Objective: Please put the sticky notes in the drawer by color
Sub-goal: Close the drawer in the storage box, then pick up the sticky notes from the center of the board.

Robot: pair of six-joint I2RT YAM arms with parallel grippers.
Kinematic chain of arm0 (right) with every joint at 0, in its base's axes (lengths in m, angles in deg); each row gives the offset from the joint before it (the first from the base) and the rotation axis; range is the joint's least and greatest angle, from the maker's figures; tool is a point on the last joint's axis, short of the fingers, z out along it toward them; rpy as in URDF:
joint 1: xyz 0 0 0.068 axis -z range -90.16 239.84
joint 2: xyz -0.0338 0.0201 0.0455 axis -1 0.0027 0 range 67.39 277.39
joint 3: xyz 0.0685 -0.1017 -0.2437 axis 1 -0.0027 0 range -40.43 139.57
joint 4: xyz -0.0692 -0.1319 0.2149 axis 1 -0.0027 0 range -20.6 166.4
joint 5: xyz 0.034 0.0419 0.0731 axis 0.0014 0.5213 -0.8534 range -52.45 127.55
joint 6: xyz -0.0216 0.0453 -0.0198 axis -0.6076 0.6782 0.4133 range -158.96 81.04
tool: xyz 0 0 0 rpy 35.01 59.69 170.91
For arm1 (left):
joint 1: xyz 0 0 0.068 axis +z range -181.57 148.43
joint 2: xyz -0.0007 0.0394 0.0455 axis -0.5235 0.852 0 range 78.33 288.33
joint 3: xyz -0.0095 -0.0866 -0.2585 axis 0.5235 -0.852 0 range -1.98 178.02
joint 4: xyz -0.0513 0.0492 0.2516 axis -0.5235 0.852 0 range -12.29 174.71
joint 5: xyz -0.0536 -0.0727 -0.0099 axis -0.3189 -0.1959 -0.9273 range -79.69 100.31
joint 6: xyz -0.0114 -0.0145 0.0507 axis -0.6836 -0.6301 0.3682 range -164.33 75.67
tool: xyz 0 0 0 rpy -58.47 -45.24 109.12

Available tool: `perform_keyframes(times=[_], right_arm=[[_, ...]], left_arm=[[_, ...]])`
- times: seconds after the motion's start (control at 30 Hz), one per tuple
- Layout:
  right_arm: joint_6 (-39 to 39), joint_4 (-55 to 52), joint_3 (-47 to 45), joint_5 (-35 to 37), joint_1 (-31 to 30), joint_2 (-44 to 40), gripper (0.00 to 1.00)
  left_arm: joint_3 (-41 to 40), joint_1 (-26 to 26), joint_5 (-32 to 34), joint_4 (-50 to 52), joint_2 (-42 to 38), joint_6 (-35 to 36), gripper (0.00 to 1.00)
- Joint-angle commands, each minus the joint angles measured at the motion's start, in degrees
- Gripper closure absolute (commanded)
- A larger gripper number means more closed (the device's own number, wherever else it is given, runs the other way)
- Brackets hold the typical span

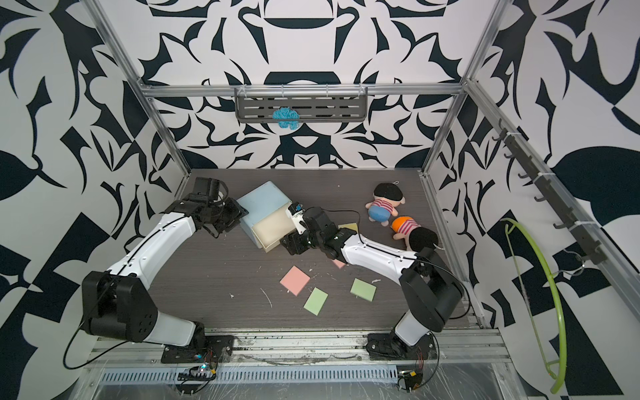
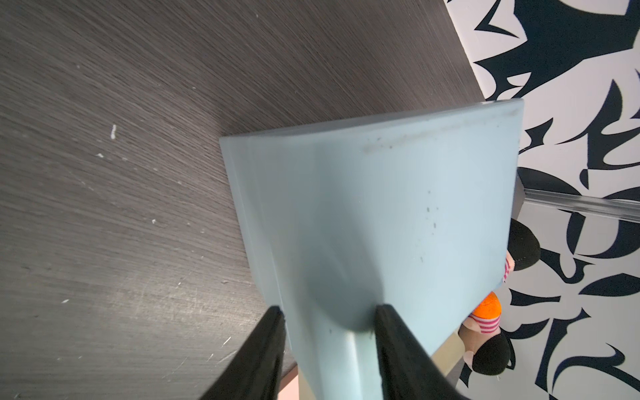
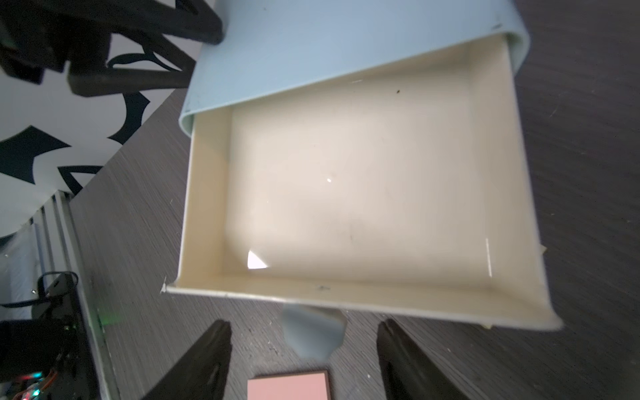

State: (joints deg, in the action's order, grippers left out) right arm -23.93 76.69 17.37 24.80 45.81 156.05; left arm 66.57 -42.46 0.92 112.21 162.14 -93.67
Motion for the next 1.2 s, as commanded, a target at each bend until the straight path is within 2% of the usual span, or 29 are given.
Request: perform_keyframes(times=[0.0, 0.13, 0.27, 0.33, 0.4, 0.57, 0.7, 0.8, 1.17], right_arm=[[-0.32, 0.47, -2.96, 2.26, -0.18, -7.16, 0.2], [0.93, -3.72, -6.2, 10.62, 0.53, -13.36, 0.13], [1.48, -13.66, -4.45, 17.43, 5.69, -14.19, 0.09], [1.06, -17.25, -3.43, 17.85, 9.25, -13.17, 0.09], [-0.44, -21.57, -1.36, 17.72, 12.43, -10.88, 0.09], [-4.13, -29.51, 4.57, 18.86, 16.99, -2.99, 0.08], [-6.21, -31.98, 7.46, 18.12, 19.23, 2.4, 0.07], [-7.71, -32.71, 9.33, 18.03, 20.02, 5.88, 0.06], [-10.1, -33.87, 14.64, 17.01, 22.38, 16.09, 0.05]], left_arm=[[-0.22, -0.03, 0.76, 3.62, 0.7, 1.56, 0.52], [0.46, -0.14, 0.96, 4.17, -0.4, 1.96, 0.5], [2.26, -0.73, 2.94, 5.84, -3.19, 3.51, 0.43], [3.91, -1.62, 5.14, 7.47, -4.58, 5.49, 0.36], [5.45, -3.16, 7.25, 8.64, -6.2, 8.33, 0.23], [4.85, -8.43, 9.31, 6.48, -12.48, 16.88, 0.0], [2.2, -13.04, 8.87, 3.46, -16.57, 24.86, 0.01], [0.09, -14.65, 7.3, 2.3, -18.31, 29.58, 0.01], [-2.79, -14.94, 6.42, 0.49, -18.67, 30.71, 0.01]])
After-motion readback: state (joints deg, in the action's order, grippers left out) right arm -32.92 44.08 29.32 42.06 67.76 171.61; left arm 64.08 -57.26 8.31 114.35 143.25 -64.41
